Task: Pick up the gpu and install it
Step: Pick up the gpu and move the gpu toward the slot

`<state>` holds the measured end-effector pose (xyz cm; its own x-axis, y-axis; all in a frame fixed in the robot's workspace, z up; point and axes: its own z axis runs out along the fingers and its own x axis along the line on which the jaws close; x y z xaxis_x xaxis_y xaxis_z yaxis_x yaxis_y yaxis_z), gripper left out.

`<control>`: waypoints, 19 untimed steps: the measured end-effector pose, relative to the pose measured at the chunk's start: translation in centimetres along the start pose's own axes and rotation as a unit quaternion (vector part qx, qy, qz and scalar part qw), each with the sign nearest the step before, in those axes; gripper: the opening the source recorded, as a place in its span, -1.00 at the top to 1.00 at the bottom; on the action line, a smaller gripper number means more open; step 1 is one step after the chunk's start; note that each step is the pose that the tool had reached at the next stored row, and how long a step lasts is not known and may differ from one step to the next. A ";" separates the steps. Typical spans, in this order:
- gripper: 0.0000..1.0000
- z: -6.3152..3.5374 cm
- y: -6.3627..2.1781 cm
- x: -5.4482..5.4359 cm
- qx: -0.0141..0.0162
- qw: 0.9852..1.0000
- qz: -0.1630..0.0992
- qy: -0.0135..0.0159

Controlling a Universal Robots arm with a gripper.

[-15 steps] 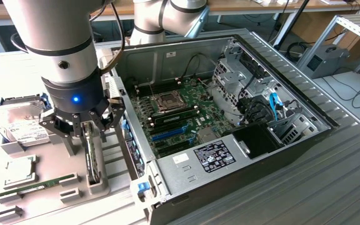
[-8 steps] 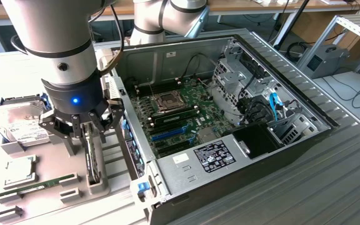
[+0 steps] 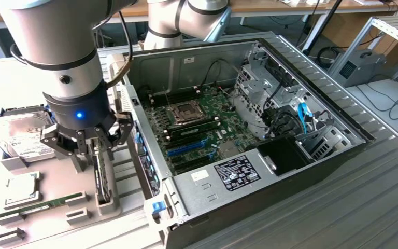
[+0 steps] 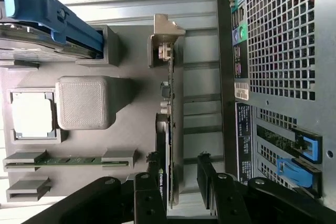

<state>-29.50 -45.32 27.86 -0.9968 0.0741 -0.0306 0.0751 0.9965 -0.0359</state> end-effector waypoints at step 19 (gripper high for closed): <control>0.16 2.27 1.02 0.9 0.001 1.000 0.000 0.000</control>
<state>-30.21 -44.32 25.53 -0.9968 0.0739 -0.0307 0.0750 0.9965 -0.0370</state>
